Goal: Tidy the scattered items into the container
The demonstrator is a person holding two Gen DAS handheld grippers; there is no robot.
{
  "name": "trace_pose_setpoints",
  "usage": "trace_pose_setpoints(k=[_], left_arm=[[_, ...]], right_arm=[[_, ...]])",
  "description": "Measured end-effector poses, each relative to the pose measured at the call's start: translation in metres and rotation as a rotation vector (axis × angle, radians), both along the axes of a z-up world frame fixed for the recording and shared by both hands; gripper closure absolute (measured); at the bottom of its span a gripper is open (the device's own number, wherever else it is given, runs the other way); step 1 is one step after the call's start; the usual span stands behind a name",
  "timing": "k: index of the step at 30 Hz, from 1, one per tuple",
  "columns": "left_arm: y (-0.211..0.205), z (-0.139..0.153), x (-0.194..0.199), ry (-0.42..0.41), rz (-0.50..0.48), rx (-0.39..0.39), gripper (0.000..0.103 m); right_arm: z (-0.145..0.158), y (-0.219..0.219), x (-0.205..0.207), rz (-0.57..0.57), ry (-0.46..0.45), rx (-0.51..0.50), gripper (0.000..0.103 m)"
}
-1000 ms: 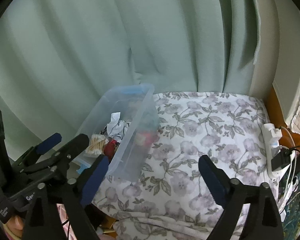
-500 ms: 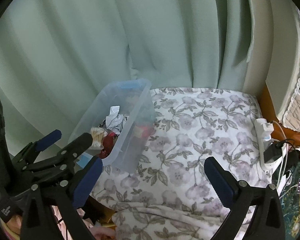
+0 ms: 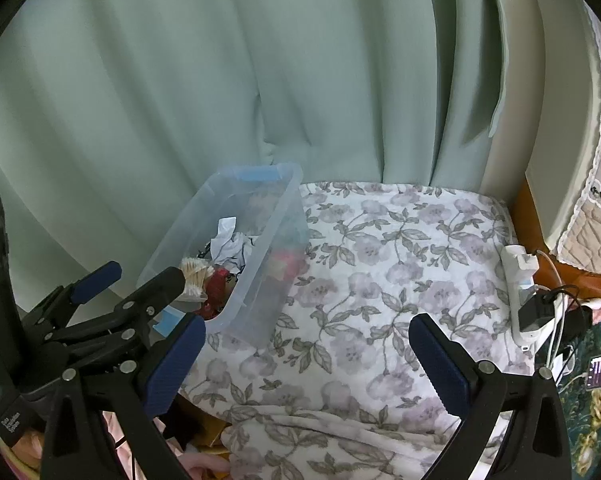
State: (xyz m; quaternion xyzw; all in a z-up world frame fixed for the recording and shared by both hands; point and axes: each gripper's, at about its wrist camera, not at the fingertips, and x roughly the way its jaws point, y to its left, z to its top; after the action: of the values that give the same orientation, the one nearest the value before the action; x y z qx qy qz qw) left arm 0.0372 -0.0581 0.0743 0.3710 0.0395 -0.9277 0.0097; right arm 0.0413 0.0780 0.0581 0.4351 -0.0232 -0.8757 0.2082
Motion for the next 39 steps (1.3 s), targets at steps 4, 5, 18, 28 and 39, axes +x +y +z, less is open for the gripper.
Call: trace_pose_setpoints(k=[4,5,18,28,39], left_arm=[[-0.001,0.003,0.001,0.008,0.001,0.004,0.01],[-0.001,0.004,0.001,0.009,0.002,0.005,0.01],[-0.003,0.008,0.0,0.018,0.002,0.015,0.01],[0.0,0.01,0.001,0.018,0.016,0.023,0.01],[-0.001,0.011,0.002,0.022,0.014,0.024,0.01]], right_arm=[[0.004,0.0,0.0,0.001,0.009,0.001,0.0],[0.005,-0.001,0.0,0.002,0.012,0.0,0.0],[0.01,-0.001,-0.002,-0.001,0.021,-0.002,0.0],[0.011,0.005,-0.005,0.024,0.029,0.0,0.0],[0.012,0.01,-0.005,0.048,0.034,-0.002,0.0]])
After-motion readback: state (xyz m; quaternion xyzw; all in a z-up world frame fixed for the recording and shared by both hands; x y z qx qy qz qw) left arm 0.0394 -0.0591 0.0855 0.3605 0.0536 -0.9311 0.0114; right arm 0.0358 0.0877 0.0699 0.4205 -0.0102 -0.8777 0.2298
